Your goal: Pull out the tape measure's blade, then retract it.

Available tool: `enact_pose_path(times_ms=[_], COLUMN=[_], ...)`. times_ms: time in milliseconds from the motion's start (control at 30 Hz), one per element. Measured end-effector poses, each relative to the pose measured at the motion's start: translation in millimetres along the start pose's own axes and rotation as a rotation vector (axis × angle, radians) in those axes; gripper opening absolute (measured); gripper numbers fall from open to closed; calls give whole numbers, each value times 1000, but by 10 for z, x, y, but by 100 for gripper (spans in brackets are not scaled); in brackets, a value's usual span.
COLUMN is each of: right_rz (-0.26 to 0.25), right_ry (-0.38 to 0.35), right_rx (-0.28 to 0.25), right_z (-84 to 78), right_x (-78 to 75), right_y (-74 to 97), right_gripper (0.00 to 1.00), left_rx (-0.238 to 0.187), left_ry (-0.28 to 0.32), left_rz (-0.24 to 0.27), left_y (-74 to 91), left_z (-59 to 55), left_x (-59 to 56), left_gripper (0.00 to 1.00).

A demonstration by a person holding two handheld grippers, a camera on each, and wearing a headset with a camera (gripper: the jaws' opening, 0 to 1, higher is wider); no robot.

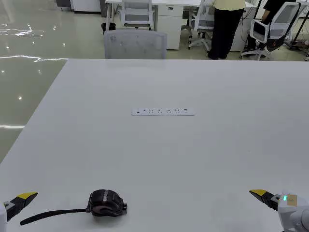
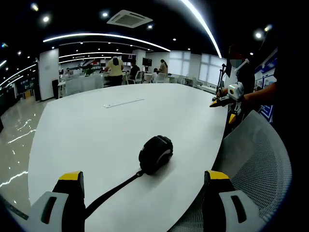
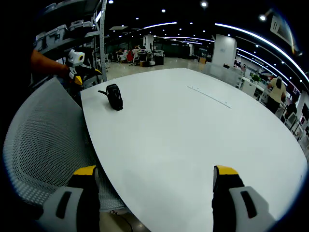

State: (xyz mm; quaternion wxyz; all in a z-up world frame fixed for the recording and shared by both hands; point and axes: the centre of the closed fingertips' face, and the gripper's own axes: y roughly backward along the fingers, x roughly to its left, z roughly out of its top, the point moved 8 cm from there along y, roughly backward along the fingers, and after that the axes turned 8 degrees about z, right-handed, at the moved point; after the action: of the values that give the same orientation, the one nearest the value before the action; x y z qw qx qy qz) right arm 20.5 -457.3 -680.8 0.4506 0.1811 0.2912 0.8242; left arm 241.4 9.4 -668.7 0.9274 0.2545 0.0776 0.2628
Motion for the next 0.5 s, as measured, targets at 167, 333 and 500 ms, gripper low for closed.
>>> enact_pose_path(times_ms=[167, 333, 500], right_rz=[2, 7, 16], right_ry=[-3, -7, -1], right_rx=[-9, -3, 1], right_z=[6, -13, -22], right_x=[1, 5, 19], right_y=[9, -3, -17], right_gripper=[100, 100, 100], left_rx=[9, 5, 5], left_ry=[-5, 9, 5], left_rz=[5, 7, 7], left_y=[4, 2, -1], left_z=[-33, -41, -27], left_x=[8, 10, 10], left_gripper=[100, 100, 100])
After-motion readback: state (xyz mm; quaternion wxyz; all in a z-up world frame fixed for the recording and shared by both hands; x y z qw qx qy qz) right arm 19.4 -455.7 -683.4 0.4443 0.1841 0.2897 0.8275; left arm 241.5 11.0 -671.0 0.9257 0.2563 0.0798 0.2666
